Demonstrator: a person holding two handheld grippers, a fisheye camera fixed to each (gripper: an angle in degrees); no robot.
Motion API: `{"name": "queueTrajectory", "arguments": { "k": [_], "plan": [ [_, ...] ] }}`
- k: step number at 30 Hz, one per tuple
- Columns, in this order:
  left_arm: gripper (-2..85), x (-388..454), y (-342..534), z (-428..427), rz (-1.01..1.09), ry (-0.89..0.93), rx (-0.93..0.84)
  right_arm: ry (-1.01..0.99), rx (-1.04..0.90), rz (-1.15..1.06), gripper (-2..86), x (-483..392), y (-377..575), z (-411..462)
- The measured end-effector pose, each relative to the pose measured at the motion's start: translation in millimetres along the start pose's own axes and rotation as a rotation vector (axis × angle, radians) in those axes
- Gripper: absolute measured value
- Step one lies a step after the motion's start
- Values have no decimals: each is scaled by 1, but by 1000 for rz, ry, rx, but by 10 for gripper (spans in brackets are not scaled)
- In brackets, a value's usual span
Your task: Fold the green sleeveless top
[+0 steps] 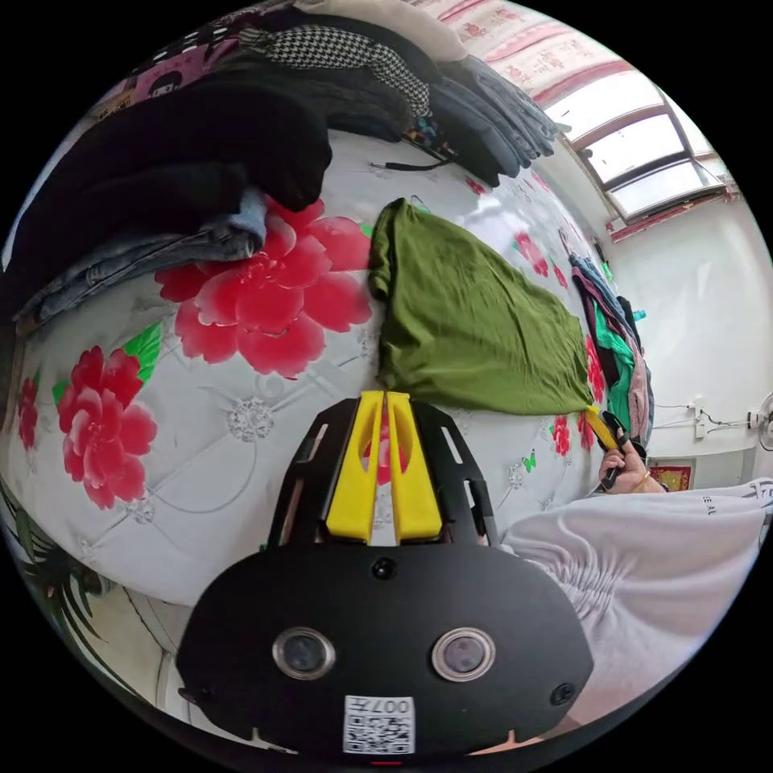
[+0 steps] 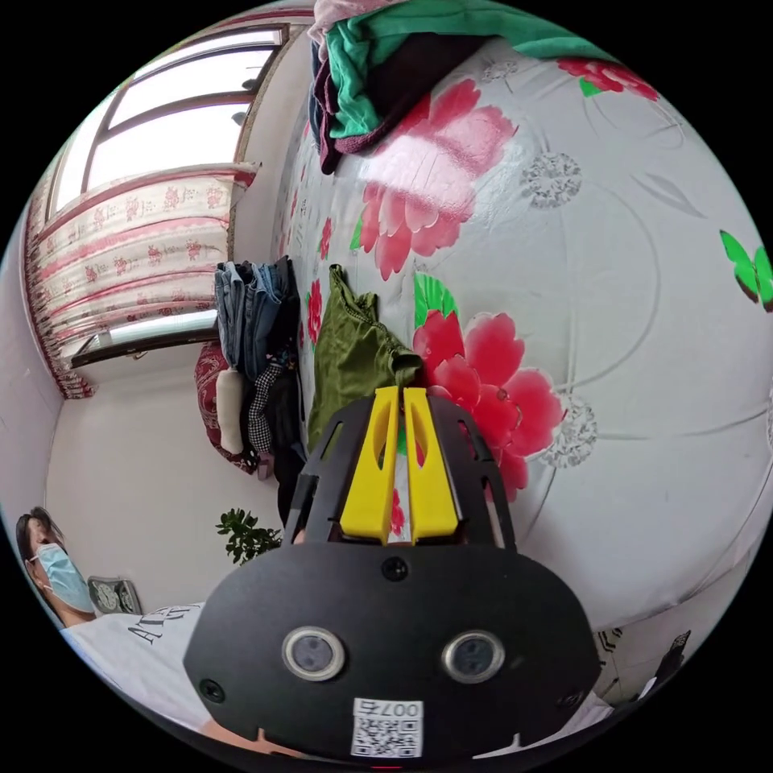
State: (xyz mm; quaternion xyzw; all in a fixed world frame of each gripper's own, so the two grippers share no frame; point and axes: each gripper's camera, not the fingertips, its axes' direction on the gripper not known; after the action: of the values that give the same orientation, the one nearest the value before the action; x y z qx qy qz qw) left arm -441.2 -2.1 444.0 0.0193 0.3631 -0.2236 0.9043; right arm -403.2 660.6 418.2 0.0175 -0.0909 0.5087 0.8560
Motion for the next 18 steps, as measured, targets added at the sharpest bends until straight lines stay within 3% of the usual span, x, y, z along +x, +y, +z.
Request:
{"name": "queueTrajectory", "arguments": {
  "k": [6, 9, 15, 18],
  "plan": [
    [7, -26, 20, -20, -86, 71, 47, 11, 27, 5, -1, -10, 4, 0],
    [3, -19, 22, -18, -66, 66, 18, 82, 25, -106, -2, -50, 3, 8],
    [-4, -12, 22, -18, -64, 161, 30, 216, -251, -744, -2, -249, 10, 102],
    [-4, -12, 26, -27, -65, 191, 59, 206, -422, -1065, -2, -340, 69, 174]
  ]
}}
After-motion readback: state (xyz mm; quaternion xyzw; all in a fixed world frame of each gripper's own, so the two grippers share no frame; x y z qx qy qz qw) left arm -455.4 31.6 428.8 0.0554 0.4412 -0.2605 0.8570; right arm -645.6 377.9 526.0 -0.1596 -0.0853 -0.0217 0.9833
